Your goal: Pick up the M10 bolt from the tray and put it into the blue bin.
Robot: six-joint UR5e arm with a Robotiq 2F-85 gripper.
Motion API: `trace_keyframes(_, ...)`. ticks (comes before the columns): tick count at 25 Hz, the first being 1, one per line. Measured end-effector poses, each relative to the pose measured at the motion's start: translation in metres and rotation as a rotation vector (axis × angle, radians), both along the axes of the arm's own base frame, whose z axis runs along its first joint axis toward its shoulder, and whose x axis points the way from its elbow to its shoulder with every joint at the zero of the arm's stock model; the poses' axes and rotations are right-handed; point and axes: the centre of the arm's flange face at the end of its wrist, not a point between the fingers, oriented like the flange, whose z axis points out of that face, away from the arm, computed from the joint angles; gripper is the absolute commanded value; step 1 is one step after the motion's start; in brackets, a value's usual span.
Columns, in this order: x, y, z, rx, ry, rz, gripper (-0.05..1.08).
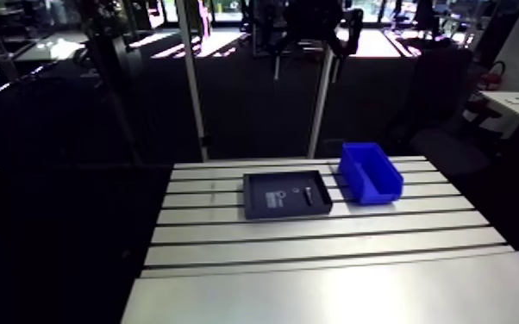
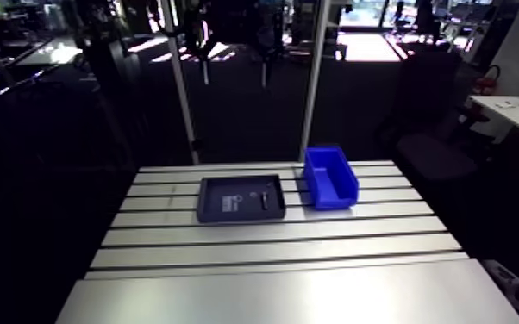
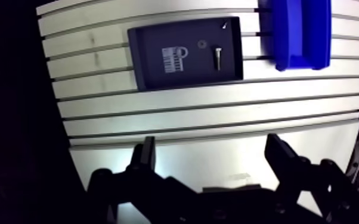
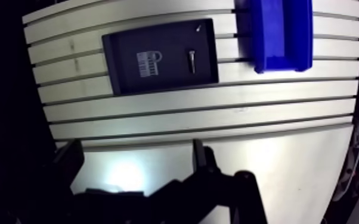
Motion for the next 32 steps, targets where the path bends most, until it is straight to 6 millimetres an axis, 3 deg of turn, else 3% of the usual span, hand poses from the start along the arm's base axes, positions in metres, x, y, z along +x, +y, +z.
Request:
trace_keyframes(14, -0.006, 0.0, -0.05, -0.002, 0.035, -0.002, 0.01)
trace_keyframes(32, -0.021, 0.012, -0.079, 0.013, 0.074, -0.012, 0.01)
